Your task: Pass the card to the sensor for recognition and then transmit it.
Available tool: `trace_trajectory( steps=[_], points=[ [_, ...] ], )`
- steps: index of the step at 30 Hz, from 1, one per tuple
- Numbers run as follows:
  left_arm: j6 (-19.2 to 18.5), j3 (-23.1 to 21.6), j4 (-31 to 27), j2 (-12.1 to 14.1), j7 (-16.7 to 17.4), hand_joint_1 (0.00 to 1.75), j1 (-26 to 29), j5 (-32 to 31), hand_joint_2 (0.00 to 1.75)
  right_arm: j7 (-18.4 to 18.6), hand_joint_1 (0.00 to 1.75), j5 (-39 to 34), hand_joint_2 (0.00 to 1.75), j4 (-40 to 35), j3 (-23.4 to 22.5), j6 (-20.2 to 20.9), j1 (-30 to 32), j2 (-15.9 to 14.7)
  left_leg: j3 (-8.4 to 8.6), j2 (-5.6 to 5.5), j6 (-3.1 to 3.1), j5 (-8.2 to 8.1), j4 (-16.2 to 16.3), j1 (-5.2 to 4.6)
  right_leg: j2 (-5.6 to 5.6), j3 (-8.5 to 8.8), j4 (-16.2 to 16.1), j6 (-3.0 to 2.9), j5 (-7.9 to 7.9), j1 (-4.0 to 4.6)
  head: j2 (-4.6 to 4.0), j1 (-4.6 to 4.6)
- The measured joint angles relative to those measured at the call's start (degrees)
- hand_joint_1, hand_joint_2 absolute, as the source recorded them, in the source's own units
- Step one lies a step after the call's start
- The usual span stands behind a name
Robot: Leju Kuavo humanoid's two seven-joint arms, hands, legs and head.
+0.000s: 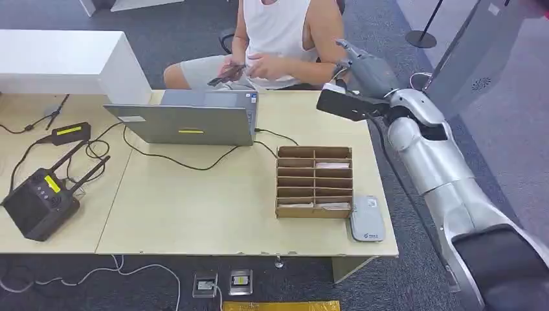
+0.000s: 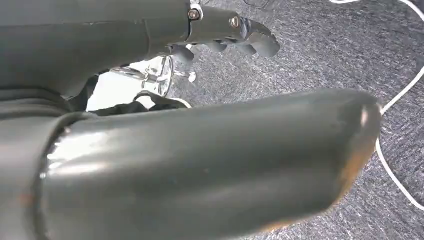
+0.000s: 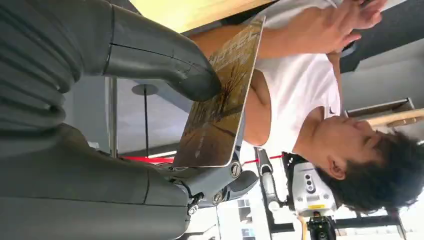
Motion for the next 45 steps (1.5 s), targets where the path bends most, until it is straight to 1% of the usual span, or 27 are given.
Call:
trace_trajectory(
  steps=[6,19,20,21,22,23,24,31,35,38,42,45],
  points=[
    [0.66,0.00,0.00,0.02,0.00,0.00,0.08,-0.02,0.00,-0.79,1.75,0.22,1.75,2.96,0.85,-1.66,-0.67,1.80,0.00,0.00,0.00,0.00,0.00,0.00,-0.01,0.00,0.00,0.00,0.00,0.00,0.00,-0.02],
    [0.64,0.02,0.00,0.02,0.00,0.00,0.12,-0.65,0.00,-0.77,1.75,0.17,1.75,5.90,1.62,-1.75,-0.97,2.95,0.00,0.00,0.00,0.00,0.00,0.00,-0.01,-0.01,0.00,0.00,0.00,0.00,0.00,-0.02],
    [0.64,0.02,0.00,0.02,0.00,0.00,0.13,-0.68,0.00,-0.77,1.33,0.17,1.75,6.01,1.66,-1.75,-0.97,3.02,0.01,0.00,0.00,0.00,0.00,0.00,0.00,0.00,0.00,0.00,0.00,0.00,0.00,-0.02],
    [0.64,0.02,0.00,0.02,0.00,0.00,0.13,-0.68,0.00,-0.77,0.37,0.20,1.75,6.12,1.68,-1.77,-0.97,3.02,0.02,0.00,0.00,0.00,0.00,0.00,0.01,-0.01,0.00,0.00,0.00,0.00,0.00,0.00],
    [0.66,0.02,0.00,0.02,0.00,0.00,0.13,-0.68,0.00,-0.64,0.17,0.20,1.75,6.23,1.73,-1.84,-0.97,3.04,0.02,0.00,-0.01,0.00,0.00,0.00,0.02,-0.01,0.00,0.00,0.00,0.00,0.00,-0.02],
    [0.66,0.02,0.00,0.02,0.00,0.00,0.13,-0.70,0.00,-0.46,0.05,0.30,1.75,6.36,1.77,-2.05,-0.97,3.06,0.02,0.00,-0.01,0.00,0.00,0.00,0.03,-0.01,0.00,0.00,0.00,0.00,0.00,-0.02],
    [0.66,0.02,0.00,0.00,0.02,0.00,0.13,-0.74,0.00,-0.09,0.00,0.39,1.75,6.47,1.79,-2.41,-0.96,3.08,0.03,0.00,-0.01,0.00,0.00,0.00,0.03,-0.01,0.00,0.00,0.00,0.00,0.00,-0.02],
    [0.68,0.26,0.00,-0.07,0.35,0.00,0.21,-0.85,0.00,0.81,0.00,0.61,1.75,7.52,1.84,-4.22,-0.89,3.19,0.03,0.01,-0.01,0.01,0.00,0.00,0.02,-0.01,-0.01,0.00,0.00,0.00,0.00,-0.02],
    [0.72,0.81,-0.02,-0.13,0.37,0.00,0.44,-1.07,0.00,1.20,0.00,0.76,1.75,8.24,1.84,-6.05,-0.25,3.19,0.06,0.02,-0.01,0.01,0.01,0.00,0.04,-0.02,-0.01,0.00,0.00,0.00,0.00,-0.02],
    [1.05,1.03,-0.13,-0.15,0.37,0.00,0.80,-1.29,0.00,1.20,0.00,-1.10,1.75,8.33,1.68,-6.82,0.80,2.91,0.07,0.07,-0.01,0.00,0.01,0.00,0.10,-0.02,-0.02,0.00,0.00,0.00,0.00,-0.02],
    [1.38,1.44,-0.20,-0.15,0.37,0.00,1.30,-1.81,0.00,1.31,0.00,-8.01,1.75,5.00,0.46,-3.84,3.58,1.77,0.09,0.07,-0.01,0.00,0.02,0.00,0.10,-0.02,-0.02,0.00,0.00,0.00,0.00,0.00],
    [1.47,1.95,-0.28,-0.13,0.35,0.00,1.64,-2.05,0.00,2.92,0.00,-17.70,1.75,-0.68,-1.52,1.36,6.53,0.25,0.13,0.07,-0.01,0.00,0.03,0.00,0.09,0.01,-0.03,0.00,0.00,0.00,0.00,0.00]
  ],
)
